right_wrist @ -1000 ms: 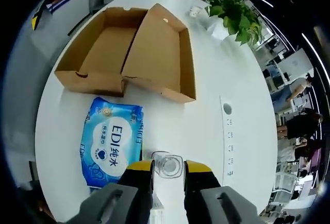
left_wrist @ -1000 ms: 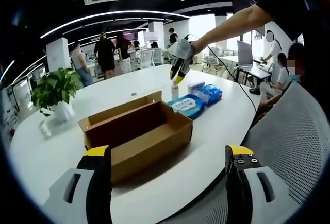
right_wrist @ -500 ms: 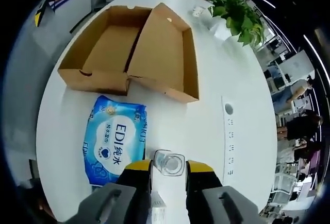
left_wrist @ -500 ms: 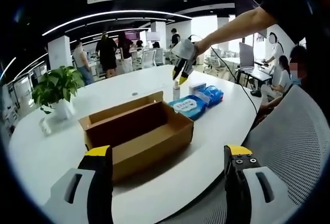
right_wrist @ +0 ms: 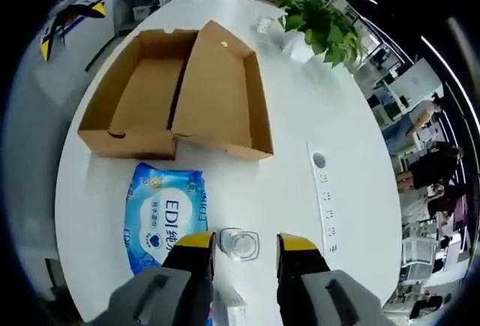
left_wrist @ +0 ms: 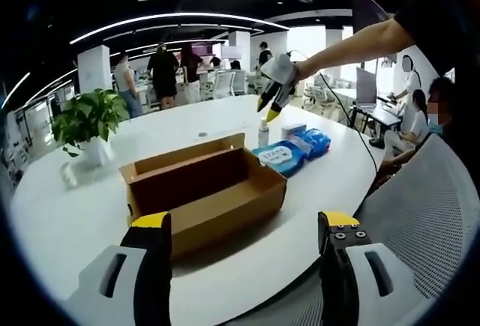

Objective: Operate the shoe box by opening the lid, removing the specified soft item, and placing it in the target area until the item is outside and the box remains undamaged.

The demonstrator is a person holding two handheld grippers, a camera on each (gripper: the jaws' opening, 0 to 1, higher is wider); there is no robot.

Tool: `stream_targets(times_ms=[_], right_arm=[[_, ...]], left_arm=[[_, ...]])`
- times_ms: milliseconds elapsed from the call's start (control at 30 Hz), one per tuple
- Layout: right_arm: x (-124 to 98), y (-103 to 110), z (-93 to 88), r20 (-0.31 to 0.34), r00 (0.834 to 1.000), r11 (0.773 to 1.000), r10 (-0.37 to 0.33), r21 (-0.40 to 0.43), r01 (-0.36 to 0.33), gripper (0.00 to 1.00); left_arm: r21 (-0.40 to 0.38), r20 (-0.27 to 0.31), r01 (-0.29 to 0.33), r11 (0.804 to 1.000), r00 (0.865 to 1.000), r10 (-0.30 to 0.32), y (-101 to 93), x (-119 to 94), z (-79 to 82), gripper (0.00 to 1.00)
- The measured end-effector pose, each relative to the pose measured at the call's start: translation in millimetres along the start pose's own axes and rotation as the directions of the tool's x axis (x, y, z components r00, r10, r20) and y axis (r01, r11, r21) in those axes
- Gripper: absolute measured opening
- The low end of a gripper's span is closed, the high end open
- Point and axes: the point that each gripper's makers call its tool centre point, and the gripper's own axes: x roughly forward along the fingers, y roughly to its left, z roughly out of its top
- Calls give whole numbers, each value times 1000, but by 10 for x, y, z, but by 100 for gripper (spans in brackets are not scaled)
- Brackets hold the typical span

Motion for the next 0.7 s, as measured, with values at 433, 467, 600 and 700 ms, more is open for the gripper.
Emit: stream_targets(times_ms=[433, 467, 600, 700], right_arm=[[-22, -24, 121, 62, 998, 984, -26, 177, 15, 36], [-11, -21, 127, 67, 997, 982, -26, 189, 12, 36], [12, 5, 165, 83, 996, 972, -25, 234, 5, 35], [32, 28, 222, 102, 994, 961, -32, 277, 2, 35]], left_arm=[[-110, 35, -90, 990, 995, 94, 408, -62, 125, 64], [-114, 38, -99, 989, 994, 104, 443, -66, 134, 65], [-124, 37, -135, 983, 989, 140, 596, -79, 137, 63], [-138, 35, -161, 977, 985, 167, 723, -88, 134, 59]])
